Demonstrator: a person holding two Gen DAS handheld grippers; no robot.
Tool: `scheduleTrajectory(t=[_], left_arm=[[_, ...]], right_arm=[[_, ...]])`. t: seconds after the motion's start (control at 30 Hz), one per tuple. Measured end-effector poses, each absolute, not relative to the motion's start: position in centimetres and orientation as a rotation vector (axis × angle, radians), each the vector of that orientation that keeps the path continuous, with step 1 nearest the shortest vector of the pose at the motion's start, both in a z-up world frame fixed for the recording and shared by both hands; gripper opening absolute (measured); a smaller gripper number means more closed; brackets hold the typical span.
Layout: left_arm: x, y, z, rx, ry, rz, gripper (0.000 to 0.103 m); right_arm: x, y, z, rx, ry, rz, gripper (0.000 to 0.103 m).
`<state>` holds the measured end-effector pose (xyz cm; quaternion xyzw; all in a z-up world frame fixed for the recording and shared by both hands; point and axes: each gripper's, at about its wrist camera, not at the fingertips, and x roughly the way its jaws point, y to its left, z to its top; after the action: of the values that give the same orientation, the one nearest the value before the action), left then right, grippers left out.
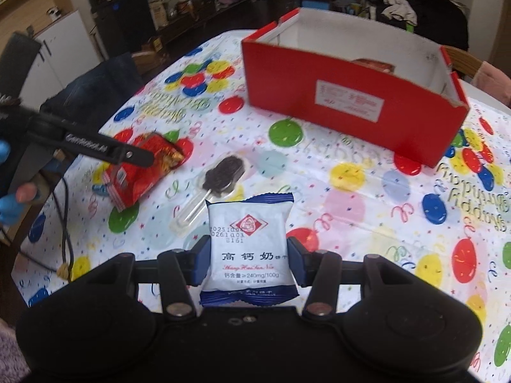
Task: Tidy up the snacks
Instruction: 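Carry the red chip bag and white milk-candy bag over the red box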
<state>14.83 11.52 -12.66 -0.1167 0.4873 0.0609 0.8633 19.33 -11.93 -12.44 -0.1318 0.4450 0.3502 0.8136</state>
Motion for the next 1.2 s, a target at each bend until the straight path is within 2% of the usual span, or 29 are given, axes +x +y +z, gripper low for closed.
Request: scheduleTrajectory(t=[0.23,0.33,0.47,0.6,0.8,1.2], left_arm=[[14.4,10.2,-9.8,-0.261,0.96,0.114,0.077],[14.6,9.7,-9.1,-0.254,0.958,0.105,0.068],[14.7,9.4,-9.1,-0.222,0.964,0.092,0.068],[14.5,10.1,-9.7,-0.224,0.971,0.112,0.069],[14.8,11.1,-11.6,-0.222,1.012,0.127,0.081],[16.9,10.5,-15.1,-0.118,1.078,0.105,0.081]], right_arm=[[20.3,-12.8,-10.0,-0.226,0.892,0.718,0.049],[21.0,-13.2,-9.0,-0.2,0.871,0.708,0.049],[21.5,-13.5,-8.3,-0.185,0.855,0.701,0.049],[21.5,-13.5,-8.6,-0.179,0.865,0.706,0.049],[21.1,-13.1,-9.2,-0.176,0.891,0.723,0.049],[20.3,-12.5,-9.8,-0.203,0.915,0.738,0.049]])
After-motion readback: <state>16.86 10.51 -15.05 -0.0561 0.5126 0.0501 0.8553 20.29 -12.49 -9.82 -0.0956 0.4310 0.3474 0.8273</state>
